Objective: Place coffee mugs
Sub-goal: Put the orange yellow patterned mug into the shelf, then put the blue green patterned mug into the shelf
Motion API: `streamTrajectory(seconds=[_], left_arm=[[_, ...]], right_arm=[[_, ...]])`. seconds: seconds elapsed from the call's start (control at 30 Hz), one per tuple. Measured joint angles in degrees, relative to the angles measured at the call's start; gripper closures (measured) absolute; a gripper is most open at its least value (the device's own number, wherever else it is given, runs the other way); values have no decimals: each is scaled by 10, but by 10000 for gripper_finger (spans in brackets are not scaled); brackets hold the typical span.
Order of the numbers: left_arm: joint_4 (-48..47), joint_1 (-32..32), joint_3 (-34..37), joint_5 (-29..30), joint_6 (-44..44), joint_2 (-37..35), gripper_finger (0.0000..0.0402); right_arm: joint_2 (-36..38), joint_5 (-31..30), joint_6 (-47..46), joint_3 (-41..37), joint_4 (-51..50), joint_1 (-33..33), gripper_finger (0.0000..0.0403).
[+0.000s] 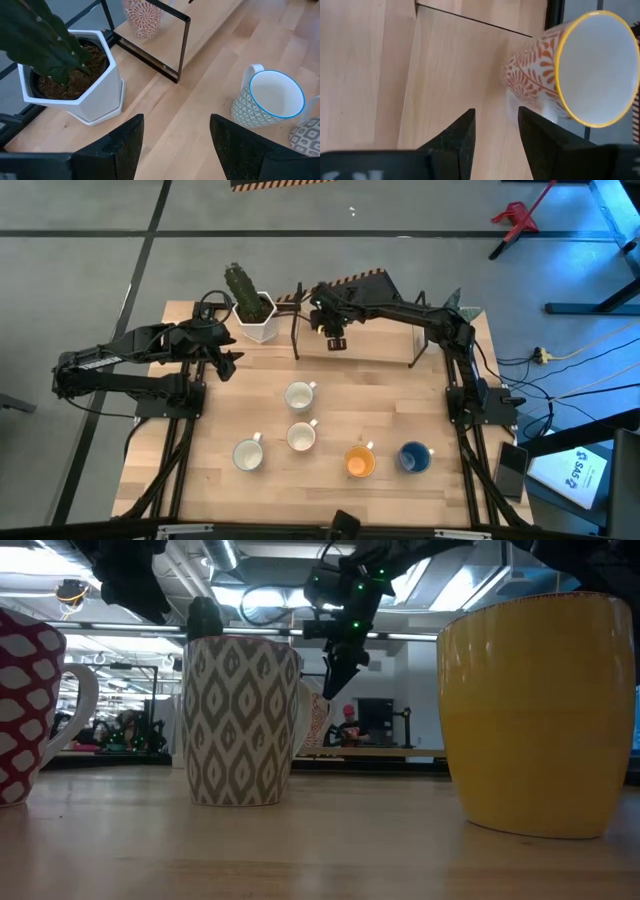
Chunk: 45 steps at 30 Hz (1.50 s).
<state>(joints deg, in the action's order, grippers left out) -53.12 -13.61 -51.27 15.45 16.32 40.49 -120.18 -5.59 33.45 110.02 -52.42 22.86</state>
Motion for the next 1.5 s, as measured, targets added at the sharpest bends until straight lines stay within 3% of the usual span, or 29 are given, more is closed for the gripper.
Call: streamTrajectory(seconds=[0.17,0.6,0.7,0.93,1.1,1.5], left_arm=[[0,0,0,1,0,0,179],[0,0,0,2,-4,0,179],[0,0,0,2,-3,0,179],[0,0,0,-6,-1,0,179],[0,0,0,-14,0,0,179],[0,0,0,-30,23,0,179]], right_arm=[[0,-29,1,0,4,13,265],[0,-16,-2,1,6,46,265],[1,-2,-1,7,-8,45,265],[1,90,-1,81,-91,44,265],[2,156,4,108,-102,22,265],[2,153,76,93,-43,-70,265]])
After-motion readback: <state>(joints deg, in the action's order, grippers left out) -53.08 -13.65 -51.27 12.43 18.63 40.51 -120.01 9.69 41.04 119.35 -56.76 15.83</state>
